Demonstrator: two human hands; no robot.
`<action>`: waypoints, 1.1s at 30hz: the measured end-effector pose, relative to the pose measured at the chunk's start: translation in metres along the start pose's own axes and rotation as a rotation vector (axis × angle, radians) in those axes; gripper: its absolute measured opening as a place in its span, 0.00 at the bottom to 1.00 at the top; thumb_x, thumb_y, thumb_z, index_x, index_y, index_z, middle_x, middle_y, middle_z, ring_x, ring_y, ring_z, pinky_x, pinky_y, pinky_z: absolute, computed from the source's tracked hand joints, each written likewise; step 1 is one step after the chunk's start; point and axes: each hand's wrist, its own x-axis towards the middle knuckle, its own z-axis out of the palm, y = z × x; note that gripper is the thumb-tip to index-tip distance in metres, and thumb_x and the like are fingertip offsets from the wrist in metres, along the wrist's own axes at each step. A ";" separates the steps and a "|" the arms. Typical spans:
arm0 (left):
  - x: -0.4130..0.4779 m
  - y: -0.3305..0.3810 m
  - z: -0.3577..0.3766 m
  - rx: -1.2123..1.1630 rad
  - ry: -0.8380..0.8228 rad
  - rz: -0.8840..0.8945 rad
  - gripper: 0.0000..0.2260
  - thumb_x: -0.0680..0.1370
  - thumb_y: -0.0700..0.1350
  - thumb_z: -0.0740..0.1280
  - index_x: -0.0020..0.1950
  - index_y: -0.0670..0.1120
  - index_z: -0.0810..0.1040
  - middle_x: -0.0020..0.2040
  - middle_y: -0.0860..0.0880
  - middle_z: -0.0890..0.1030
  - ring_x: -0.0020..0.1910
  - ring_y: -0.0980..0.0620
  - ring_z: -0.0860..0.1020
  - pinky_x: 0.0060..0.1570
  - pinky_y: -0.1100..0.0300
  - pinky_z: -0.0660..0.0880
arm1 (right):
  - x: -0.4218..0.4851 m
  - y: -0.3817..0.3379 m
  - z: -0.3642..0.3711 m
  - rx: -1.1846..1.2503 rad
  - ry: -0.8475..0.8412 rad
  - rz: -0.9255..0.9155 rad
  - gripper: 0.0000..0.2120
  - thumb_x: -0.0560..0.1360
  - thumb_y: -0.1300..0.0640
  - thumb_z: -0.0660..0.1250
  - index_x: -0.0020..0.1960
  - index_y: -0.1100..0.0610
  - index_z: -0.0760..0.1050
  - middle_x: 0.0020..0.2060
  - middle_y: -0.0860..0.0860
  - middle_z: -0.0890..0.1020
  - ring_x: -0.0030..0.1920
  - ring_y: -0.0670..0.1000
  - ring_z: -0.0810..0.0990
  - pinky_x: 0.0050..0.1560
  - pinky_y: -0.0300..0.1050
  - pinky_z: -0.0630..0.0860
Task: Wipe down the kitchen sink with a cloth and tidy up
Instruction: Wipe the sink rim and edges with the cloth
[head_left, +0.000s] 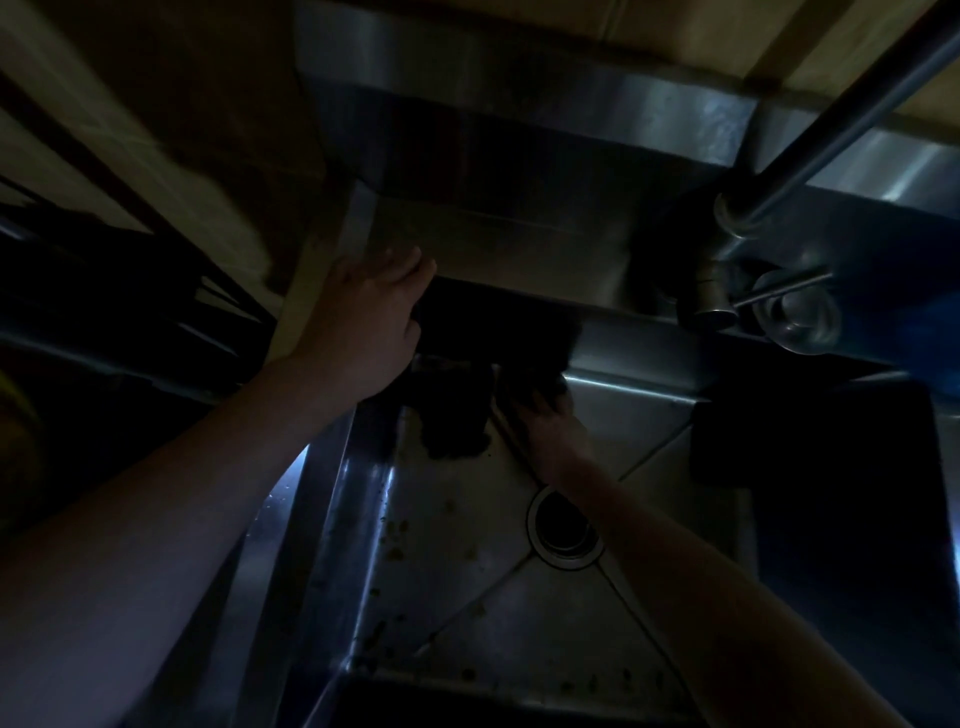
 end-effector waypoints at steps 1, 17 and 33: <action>0.000 0.000 0.001 -0.002 -0.001 -0.002 0.28 0.73 0.39 0.64 0.73 0.43 0.64 0.74 0.43 0.63 0.73 0.43 0.62 0.67 0.46 0.59 | 0.009 -0.008 -0.004 0.013 0.014 0.036 0.26 0.80 0.51 0.55 0.76 0.48 0.53 0.76 0.55 0.56 0.74 0.65 0.53 0.72 0.58 0.58; 0.000 0.000 0.000 0.043 0.000 -0.008 0.29 0.72 0.40 0.64 0.73 0.45 0.63 0.75 0.45 0.62 0.73 0.44 0.62 0.66 0.46 0.57 | -0.039 0.021 0.011 0.484 0.204 0.654 0.25 0.77 0.59 0.57 0.73 0.48 0.61 0.71 0.58 0.59 0.68 0.63 0.62 0.62 0.59 0.70; 0.000 0.012 0.002 0.118 -0.007 -0.046 0.28 0.73 0.41 0.63 0.73 0.42 0.61 0.74 0.42 0.62 0.71 0.42 0.63 0.64 0.44 0.63 | -0.033 0.054 0.008 0.431 0.188 0.424 0.30 0.73 0.65 0.63 0.73 0.51 0.63 0.77 0.56 0.50 0.76 0.61 0.51 0.72 0.53 0.60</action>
